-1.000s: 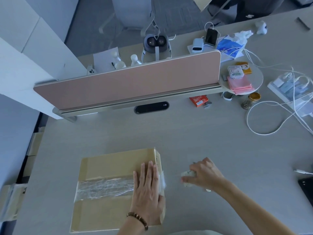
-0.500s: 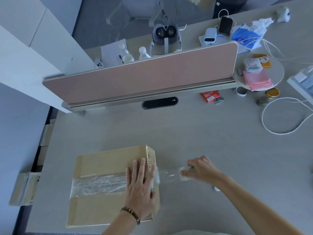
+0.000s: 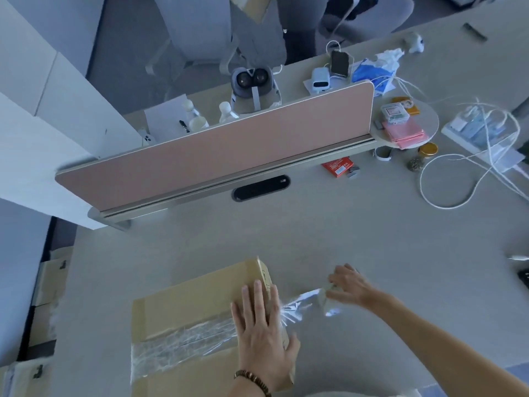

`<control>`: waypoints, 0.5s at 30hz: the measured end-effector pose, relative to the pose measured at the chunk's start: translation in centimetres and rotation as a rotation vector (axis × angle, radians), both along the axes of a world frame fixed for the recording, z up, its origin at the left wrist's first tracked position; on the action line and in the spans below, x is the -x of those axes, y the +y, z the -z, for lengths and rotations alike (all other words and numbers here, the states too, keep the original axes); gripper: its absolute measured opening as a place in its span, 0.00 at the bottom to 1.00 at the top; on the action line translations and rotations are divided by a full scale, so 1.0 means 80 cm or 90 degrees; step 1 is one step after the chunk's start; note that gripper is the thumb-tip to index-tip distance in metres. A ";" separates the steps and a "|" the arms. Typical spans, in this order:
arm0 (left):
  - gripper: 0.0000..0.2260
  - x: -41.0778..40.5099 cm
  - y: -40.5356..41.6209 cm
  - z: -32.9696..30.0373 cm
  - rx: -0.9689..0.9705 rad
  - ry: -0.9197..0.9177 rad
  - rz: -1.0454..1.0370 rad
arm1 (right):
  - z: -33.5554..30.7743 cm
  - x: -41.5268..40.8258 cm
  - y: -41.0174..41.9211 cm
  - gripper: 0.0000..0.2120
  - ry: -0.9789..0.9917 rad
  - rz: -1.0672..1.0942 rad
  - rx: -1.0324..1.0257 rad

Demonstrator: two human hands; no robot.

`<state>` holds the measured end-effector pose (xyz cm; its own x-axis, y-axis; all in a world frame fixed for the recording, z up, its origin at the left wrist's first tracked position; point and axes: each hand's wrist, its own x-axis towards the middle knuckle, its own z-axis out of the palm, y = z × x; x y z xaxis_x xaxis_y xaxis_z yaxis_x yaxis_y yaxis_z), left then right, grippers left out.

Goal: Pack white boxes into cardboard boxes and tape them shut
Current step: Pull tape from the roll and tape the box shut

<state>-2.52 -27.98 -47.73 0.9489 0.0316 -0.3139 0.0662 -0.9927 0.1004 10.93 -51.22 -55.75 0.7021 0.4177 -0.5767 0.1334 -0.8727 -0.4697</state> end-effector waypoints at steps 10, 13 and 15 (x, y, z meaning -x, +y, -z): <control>0.12 -0.152 0.006 -0.031 0.146 0.091 0.222 | -0.012 0.055 0.016 0.28 -0.069 0.437 -0.049; 0.19 -0.195 -0.025 -0.012 0.181 0.295 0.225 | -0.020 0.067 0.028 0.33 -0.070 0.540 -0.003; 0.21 -0.206 -0.044 0.000 0.176 0.376 0.267 | -0.022 0.071 0.035 0.35 -0.069 0.577 -0.006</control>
<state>13.98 -31.50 -47.73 0.5371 -0.4467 -0.7155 -0.1903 -0.8906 0.4131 5.22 -48.41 -53.97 0.8137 -0.3161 -0.4878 -0.5576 -0.6613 -0.5018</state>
